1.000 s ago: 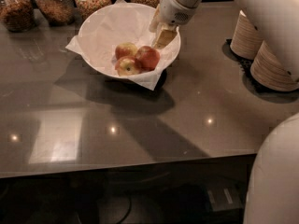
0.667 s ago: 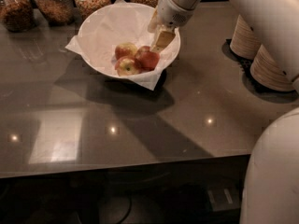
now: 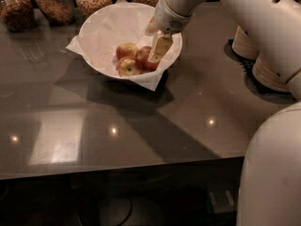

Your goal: Pick apple from white bowl

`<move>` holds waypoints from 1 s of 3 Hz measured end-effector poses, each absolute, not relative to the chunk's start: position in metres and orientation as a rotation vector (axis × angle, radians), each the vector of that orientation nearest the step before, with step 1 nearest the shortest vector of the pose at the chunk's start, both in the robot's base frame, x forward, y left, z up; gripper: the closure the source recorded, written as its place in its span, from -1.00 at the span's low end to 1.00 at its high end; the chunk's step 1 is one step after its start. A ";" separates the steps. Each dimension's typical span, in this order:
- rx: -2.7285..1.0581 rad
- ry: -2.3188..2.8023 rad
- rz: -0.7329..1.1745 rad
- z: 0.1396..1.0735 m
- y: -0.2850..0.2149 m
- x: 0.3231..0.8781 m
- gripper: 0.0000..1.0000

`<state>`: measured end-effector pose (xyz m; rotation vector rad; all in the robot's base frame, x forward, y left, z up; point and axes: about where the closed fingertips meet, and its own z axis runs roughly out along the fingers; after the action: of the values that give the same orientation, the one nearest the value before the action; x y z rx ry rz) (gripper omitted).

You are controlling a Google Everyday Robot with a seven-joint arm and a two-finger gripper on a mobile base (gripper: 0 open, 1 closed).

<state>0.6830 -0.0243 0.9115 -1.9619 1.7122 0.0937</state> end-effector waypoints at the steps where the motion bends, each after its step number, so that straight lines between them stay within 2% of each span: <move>1: -1.970 1.716 0.112 0.905 -0.021 0.682 -0.24; 3: -1.988 1.731 0.137 0.889 -0.021 0.684 -0.24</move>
Offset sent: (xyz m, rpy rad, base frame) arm -0.0008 0.0033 -0.0225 -0.0027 0.0525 0.0140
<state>0.6844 -0.0206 0.8893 -1.9882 1.7305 0.1369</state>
